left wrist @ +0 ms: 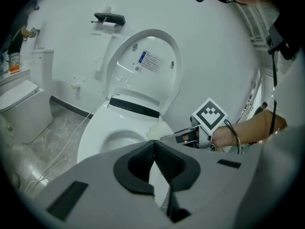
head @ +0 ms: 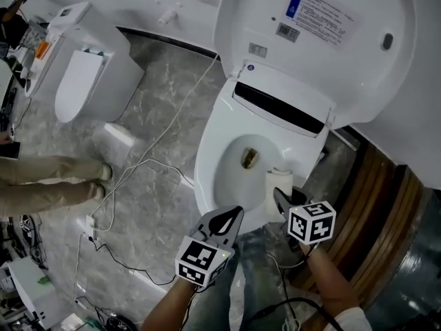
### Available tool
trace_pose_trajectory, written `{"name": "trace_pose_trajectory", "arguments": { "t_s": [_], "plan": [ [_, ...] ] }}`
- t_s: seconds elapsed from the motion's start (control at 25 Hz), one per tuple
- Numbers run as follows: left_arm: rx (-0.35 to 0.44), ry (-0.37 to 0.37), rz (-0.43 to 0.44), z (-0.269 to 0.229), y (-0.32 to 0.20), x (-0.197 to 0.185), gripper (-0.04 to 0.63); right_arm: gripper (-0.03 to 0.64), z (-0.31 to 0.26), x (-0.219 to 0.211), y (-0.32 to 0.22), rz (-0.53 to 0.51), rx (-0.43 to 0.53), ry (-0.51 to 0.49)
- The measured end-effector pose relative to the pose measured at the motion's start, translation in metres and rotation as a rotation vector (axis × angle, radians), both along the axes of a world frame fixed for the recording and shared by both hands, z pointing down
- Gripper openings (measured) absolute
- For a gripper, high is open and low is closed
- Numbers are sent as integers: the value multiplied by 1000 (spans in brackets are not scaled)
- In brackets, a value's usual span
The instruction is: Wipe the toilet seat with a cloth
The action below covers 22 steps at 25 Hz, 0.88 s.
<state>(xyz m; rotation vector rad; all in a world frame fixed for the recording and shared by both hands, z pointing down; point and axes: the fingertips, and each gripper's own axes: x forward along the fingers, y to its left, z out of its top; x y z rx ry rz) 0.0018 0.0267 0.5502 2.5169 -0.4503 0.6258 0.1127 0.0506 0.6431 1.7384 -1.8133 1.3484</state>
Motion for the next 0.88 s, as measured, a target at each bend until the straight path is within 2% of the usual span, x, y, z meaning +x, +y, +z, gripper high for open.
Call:
{"name": "trace_pose_trajectory", "arguments": {
  "t_s": [0.24,0.48,0.6,0.72,0.88],
  "plan": [
    [16,-34,-82,-35,-1,-48,11,100,-48,-42,8,30,30,-3],
    [72,-66,-177,-104,-7,-86,11,100,-133,-79,23,113,93,33],
    [62,-30,-226,-148,-9,-93,11,100,-184,-94,34,133,123,49],
    [40,31,-253,-195,-6,-95,11,100,-228,-100,49,117,152,117],
    [90,32,-245,-242,0,-103,11,100,-264,-100,67,130,177,170]
  ]
}}
